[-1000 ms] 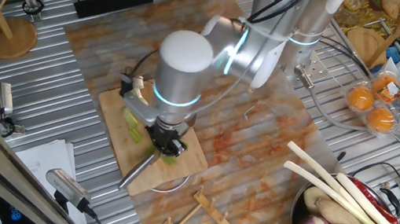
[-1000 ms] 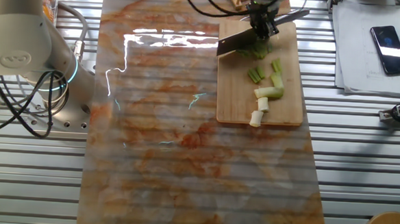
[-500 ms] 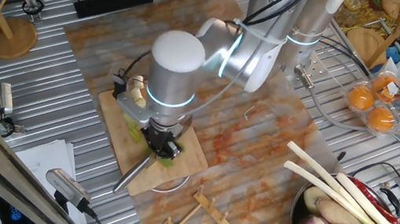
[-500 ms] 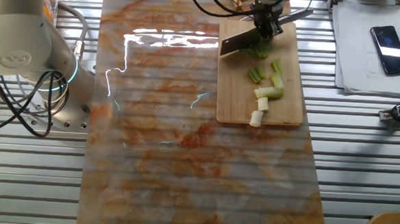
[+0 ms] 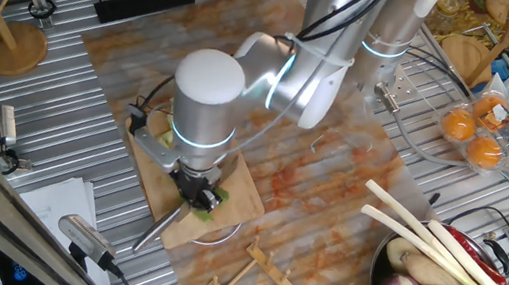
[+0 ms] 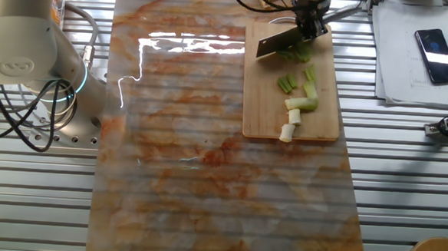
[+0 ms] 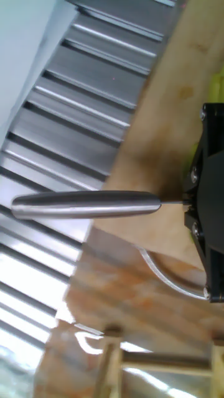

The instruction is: Chop the scallions

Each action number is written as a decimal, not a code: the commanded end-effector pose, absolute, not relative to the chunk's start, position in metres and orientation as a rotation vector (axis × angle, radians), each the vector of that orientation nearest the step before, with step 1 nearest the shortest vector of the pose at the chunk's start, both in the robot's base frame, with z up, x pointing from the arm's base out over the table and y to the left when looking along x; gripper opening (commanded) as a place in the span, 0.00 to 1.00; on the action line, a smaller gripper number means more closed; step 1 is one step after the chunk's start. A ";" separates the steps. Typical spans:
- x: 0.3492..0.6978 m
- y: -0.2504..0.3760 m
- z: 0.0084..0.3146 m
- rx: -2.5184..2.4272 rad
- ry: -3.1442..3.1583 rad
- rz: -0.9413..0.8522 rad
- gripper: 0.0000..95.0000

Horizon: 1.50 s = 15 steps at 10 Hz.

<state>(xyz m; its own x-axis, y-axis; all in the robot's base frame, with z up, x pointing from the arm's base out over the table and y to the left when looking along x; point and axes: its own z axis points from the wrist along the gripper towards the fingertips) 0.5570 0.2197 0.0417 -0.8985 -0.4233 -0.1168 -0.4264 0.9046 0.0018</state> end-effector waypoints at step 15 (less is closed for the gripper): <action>0.516 0.202 0.032 -0.759 2.972 0.032 0.00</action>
<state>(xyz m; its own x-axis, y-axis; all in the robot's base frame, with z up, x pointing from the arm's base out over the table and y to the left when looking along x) 0.5180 0.2024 0.0410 -0.8736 -0.4803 -0.0789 -0.4821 0.8761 0.0042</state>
